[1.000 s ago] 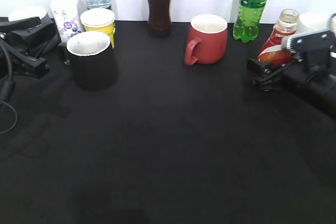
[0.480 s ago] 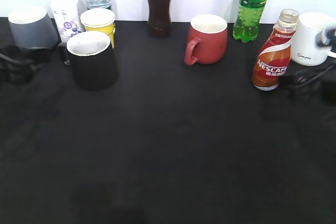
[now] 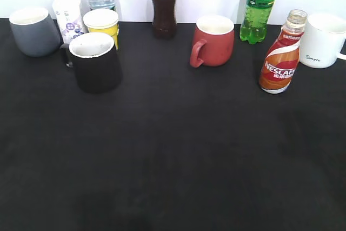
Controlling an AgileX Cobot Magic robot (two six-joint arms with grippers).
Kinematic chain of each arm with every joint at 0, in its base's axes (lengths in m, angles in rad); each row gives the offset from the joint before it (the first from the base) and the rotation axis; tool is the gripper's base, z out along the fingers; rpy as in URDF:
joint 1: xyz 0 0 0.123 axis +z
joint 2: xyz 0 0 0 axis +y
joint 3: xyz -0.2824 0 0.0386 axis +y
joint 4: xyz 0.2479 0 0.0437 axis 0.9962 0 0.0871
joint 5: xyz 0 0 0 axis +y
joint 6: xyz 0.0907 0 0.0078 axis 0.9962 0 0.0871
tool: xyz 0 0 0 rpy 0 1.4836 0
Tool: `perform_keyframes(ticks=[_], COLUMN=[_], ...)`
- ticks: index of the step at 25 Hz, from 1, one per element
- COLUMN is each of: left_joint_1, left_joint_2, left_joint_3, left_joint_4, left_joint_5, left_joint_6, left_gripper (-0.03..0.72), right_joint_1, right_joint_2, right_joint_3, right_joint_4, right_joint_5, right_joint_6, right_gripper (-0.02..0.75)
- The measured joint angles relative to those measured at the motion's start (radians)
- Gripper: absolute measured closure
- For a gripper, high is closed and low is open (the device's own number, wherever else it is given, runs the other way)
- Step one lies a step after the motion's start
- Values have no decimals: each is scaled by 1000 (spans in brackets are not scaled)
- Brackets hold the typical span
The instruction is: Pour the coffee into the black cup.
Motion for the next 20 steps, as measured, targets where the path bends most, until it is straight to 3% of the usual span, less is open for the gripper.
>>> perform_keyframes(ticks=[4,7,11,14,20], left_joint_1=[0,0,0,0,0], left_joint_2=[-210,-369,-518,-527,-527], left_joint_3=[52,118,125,203,212], left_joint_4=[-115,-169,-175,-191,-203], left_joint_5=[109,198,224,192,169], left_joint_6=[170,255,312,348,352], left_gripper=[221,221,221,221,221], right_joint_1=[1,1,1,1,1], right_joint_2=[-271,-415,-578,-610,-610], right_joint_3=[-1,4,165,199,207], right_joint_4=[1,1,-8,-38,-42], right_joint_5=[305,443,455,374,368], right_joint_6=[-33,-33,-33,-23,-18], right_gripper=[160,160,160,160,160])
